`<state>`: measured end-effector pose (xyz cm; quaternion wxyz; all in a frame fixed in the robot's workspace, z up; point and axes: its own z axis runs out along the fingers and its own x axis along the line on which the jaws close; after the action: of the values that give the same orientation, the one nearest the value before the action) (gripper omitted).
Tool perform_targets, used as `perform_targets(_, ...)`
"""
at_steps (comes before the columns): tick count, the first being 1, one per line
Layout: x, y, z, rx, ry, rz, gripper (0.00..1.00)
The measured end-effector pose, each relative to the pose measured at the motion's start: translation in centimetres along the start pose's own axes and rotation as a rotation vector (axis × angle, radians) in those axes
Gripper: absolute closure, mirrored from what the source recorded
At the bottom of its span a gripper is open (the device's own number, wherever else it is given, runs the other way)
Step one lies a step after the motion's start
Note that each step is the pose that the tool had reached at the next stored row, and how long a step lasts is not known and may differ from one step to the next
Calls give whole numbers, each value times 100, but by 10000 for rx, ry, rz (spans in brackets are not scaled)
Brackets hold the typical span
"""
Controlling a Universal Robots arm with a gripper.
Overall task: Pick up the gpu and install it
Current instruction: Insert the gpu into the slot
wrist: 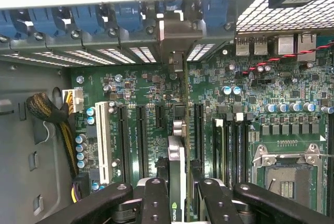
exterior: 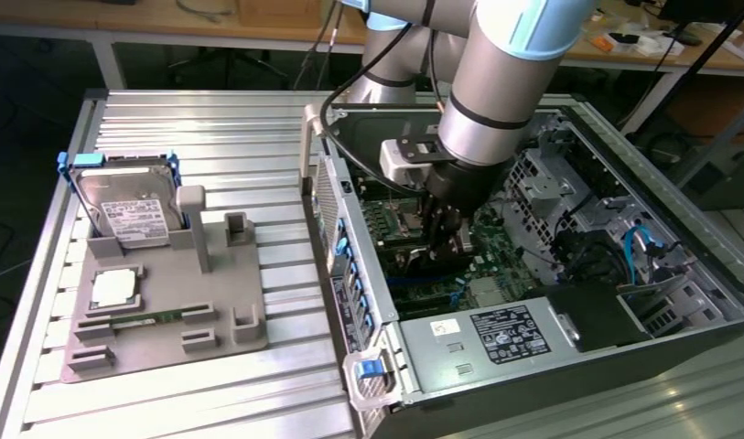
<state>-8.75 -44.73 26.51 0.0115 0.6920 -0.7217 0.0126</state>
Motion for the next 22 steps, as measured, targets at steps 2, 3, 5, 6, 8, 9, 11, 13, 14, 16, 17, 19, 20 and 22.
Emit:
perform_targets(2,0,0,-9,-1,-4,0,73)
perform_targets(3,1,0,-13,-1,-6,1,73)
perform_targets(5,0,0,-16,1,-10,1,73)
perform_targets(6,0,0,-16,1,-10,1,73)
perform_targets(8,1,10,-18,-2,-6,5,73)
perform_targets(9,1,13,-16,-3,-5,6,73)
perform_targets(11,1,16,-4,-1,-7,5,73)
perform_targets(13,1,20,5,-2,-6,6,73)
perform_targets(14,1,20,5,-2,-5,6,73)
perform_targets(16,1,21,6,-2,-6,6,73)
perform_targets(17,1,21,6,-1,-7,7,73)
perform_targets(19,1,21,6,-1,-6,6,73)
perform_targets(20,1,21,6,-1,-10,6,73)
perform_targets(22,0,21,7,-1,-16,7,73)
